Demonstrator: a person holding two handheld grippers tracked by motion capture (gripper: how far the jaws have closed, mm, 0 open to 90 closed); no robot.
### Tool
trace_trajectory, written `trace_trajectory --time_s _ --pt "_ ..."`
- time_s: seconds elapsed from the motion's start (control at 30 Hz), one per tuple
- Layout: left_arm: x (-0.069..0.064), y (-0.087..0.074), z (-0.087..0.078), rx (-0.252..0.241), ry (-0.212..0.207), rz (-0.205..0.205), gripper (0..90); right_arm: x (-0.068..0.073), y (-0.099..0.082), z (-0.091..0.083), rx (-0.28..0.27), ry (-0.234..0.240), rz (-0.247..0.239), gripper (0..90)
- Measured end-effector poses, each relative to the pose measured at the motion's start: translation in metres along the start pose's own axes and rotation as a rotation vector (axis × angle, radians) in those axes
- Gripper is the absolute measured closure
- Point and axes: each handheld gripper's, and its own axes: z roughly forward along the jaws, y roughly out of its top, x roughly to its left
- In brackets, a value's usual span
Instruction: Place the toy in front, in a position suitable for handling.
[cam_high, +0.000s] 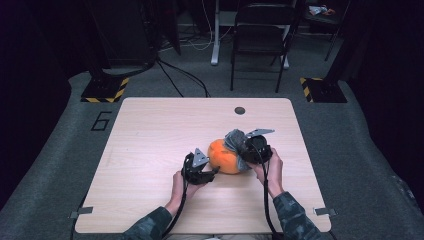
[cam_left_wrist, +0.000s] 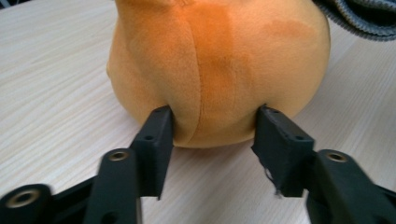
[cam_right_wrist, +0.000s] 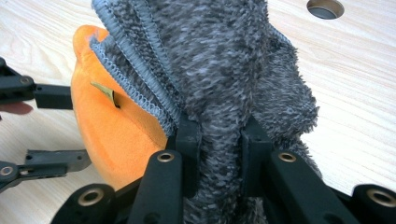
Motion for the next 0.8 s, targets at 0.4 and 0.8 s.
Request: trace_trajectory --time_s 0.4,0.8 --pt "0.003 0.001 -0.001 -0.032 -0.017 -0.002 82.5 -0.003 -0.001 -0.003 -0.027 -0.009 0.003 73.6" --pt "-0.003 0.014 -0.013 -0.031 -0.086 -0.022 84.1 0.018 0.013 -0.033 -0.094 0.02 -0.055 73.4"
